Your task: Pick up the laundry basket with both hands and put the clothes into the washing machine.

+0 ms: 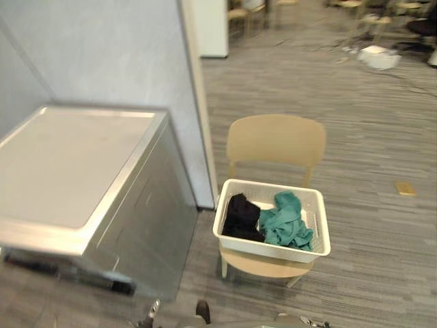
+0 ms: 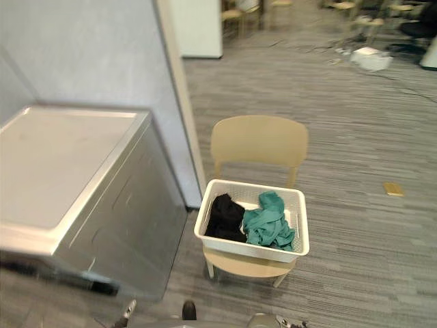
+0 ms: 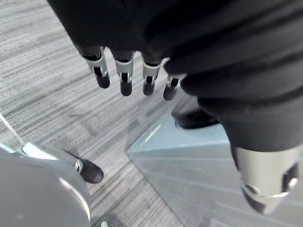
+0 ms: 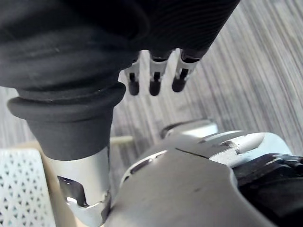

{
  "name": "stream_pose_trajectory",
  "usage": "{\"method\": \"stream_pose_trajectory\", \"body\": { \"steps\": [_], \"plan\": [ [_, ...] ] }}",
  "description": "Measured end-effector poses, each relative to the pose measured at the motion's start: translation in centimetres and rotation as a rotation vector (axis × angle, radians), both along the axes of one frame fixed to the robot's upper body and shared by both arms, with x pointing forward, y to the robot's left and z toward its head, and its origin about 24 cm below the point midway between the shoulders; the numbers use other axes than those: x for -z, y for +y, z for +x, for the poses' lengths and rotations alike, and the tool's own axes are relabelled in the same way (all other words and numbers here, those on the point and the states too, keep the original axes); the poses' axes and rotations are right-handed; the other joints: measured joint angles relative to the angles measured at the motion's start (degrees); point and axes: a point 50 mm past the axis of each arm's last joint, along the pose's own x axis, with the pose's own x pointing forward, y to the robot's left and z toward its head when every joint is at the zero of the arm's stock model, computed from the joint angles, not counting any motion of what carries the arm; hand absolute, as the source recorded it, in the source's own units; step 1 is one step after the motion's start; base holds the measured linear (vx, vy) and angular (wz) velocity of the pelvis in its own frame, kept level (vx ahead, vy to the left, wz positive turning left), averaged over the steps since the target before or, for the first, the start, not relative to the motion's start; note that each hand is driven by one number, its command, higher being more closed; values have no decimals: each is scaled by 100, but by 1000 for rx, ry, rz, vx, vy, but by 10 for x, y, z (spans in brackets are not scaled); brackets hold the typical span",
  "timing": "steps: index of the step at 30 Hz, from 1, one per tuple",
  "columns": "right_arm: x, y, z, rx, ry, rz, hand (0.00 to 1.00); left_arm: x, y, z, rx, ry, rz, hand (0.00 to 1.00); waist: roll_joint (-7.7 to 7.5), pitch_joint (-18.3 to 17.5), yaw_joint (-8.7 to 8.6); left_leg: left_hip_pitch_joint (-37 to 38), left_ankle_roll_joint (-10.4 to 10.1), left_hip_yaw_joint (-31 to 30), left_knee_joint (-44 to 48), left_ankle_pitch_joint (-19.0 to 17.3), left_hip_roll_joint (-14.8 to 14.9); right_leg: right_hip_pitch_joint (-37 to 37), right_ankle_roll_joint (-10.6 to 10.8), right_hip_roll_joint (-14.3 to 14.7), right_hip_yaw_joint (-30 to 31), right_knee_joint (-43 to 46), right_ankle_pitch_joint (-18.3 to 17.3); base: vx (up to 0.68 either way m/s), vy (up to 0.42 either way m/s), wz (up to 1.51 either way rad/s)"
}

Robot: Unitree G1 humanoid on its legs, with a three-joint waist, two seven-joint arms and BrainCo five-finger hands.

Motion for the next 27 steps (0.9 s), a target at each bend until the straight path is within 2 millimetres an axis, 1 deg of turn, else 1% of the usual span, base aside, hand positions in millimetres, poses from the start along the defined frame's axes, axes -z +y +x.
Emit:
{"method": "stream_pose_trajectory", "body": {
  "steps": [1,2,3,4,5,6,7,8,9,10,11,12,13,14,15,16,17,18,19,20,21,22,23,25,26,27],
  "plan": [
    [-2,-2,6,-13,-15,-8,0,-1,-2,6,7,-13,-4,0,69,79,16,-192,-9,-117,79,119,-4,-87,-66,-10,-158,143,-101,-185,-122,160],
    [-3,-2,12,-22,-29,-12,0,-2,-5,16,28,-33,-8,0,-47,141,10,-305,-92,-142,-223,506,1,-125,-263,-153,-515,169,-155,-179,-72,172],
    [-5,-2,21,-25,-54,-23,0,-5,-1,25,32,-59,6,0,-74,244,69,-507,544,943,968,-297,81,-91,-287,-405,-929,223,-116,-160,-65,158],
    [-5,-1,23,-28,-59,-25,0,-5,0,24,32,-58,7,0,-75,258,61,-527,628,1102,1245,-501,99,-53,-282,-451,-994,221,-107,-179,-41,140],
    [-9,0,33,-40,-92,-33,0,-4,-1,18,31,-41,4,0,-33,315,48,-385,561,1510,2348,-1174,233,142,-283,-625,-1264,215,-87,-171,-33,95],
    [-9,2,36,-44,-98,-30,0,-3,-2,17,24,-38,2,0,-10,311,54,-186,446,1605,2557,-1404,360,229,-295,-684,-1376,191,-36,-180,6,91],
    [-9,4,38,-47,-101,-26,0,-3,-1,14,14,-32,1,0,-9,310,54,4,373,1653,2606,-1517,472,265,-291,-719,-1450,179,-5,-147,73,57],
    [-9,8,40,-46,-107,-15,0,-2,0,10,-4,-20,-1,0,0,305,51,265,283,1746,2735,-1653,782,342,-272,-747,-1594,120,84,-180,139,59],
    [-9,8,40,-31,-109,-10,0,-1,1,9,-8,-12,-6,0,2,301,39,510,226,1867,2803,-1705,1150,371,-235,-797,-1735,68,204,-176,173,60],
    [-9,7,39,-15,-108,-10,0,-1,0,9,-14,-8,-11,0,3,300,24,621,226,1933,2825,-1704,1335,402,-193,-841,-1795,62,262,-119,248,58],
    [-8,5,36,8,-103,-9,0,0,-2,8,-25,-2,-22,0,21,289,10,783,214,2056,2722,-1692,1598,418,-92,-912,-1883,51,376,-104,312,71],
    [-8,-2,32,45,-98,-21,0,1,-7,6,-25,14,-37,0,145,189,-44,992,66,2151,2286,-1629,1829,381,61,-986,-2037,35,548,-100,357,80],
    [-8,-7,28,74,-89,-29,0,3,-12,5,-15,26,-50,0,224,92,-105,1027,-448,2133,1871,-1789,1622,281,176,-1062,-2086,14,665,-139,418,91],
    [-7,-6,26,97,-77,-19,0,2,-8,8,-4,26,-35,0,115,33,-144,1029,-627,2180,1478,-1905,1359,231,222,-1185,-2096,-213,869,-146,413,69],
    [-6,-2,25,99,-74,-7,0,1,-4,10,5,24,-22,0,32,52,-140,981,-599,2148,1423,-1887,1224,244,193,-1205,-2018,-393,970,-181,402,62],
    [-4,2,21,118,-60,11,0,0,-1,11,36,29,-7,0,-25,57,-113,941,-575,2077,1476,-1896,1103,369,44,-1120,-1863,-727,1200,-139,263,37],
    [-2,6,17,127,-46,23,0,0,2,8,50,37,4,0,-78,28,-100,988,-547,2076,1498,-1913,1034,506,-14,-1105,-1784,-935,1372,-135,223,15],
    [0,11,15,137,-33,26,0,-1,6,8,89,46,25,0,-141,-2,-38,1155,-519,2137,1422,-1931,945,654,-71,-1093,-1749,-1181,1621,-74,137,-5],
    [0,12,15,137,-33,27,0,-1,6,8,95,47,29,0,-147,-6,-24,1170,-517,2169,1392,-1932,933,660,-83,-1084,-1724,-1214,1657,-167,154,-41],
    [-1,14,18,127,-39,29,0,-1,7,9,122,49,42,0,-171,-24,61,1252,-508,2310,1251,-1936,869,629,-127,-1061,-1617,-1301,1769,-158,50,-58],
    [-1,17,24,111,-52,35,0,-1,8,6,124,54,46,0,-218,-46,70,1311,-484,2412,1134,-1917,838,512,-79,-1066,-1512,-1358,1810,-175,47,-65],
    [-2,17,26,100,-55,35,0,-1,8,5,124,55,46,0,-225,-50,64,1338,-486,2452,1068,-1908,805,461,-48,-1067,-1458,-1363,1831,-96,-4,-51],
    [-3,18,29,83,-68,30,0,0,6,5,134,64,41,0,-255,-71,29,1452,-486,2522,833,-1825,700,371,-46,-1059,-1302,-1315,1832,-75,-3,-36],
    [-4,16,30,79,-76,23,0,2,2,3,152,75,31,0,-204,-75,29,1585,-510,2473,548,-1733,650,251,-238,-934,-823,-1148,1707,-55,-31,-19],
    [-5,16,32,68,-83,21,0,2,1,4,157,74,29,0,-147,-49,25,1686,-501,2268,398,-1706,666,207,-441,-719,-252,-974,1555,-31,-77,-3],
    [-5,18,33,53,-85,24,0,2,1,2,159,82,30,0,-50,-25,50,1760,-472,1949,290,-1635,714,117,-414,-481,329,-693,1303,-26,-90,6]
  ]
}}
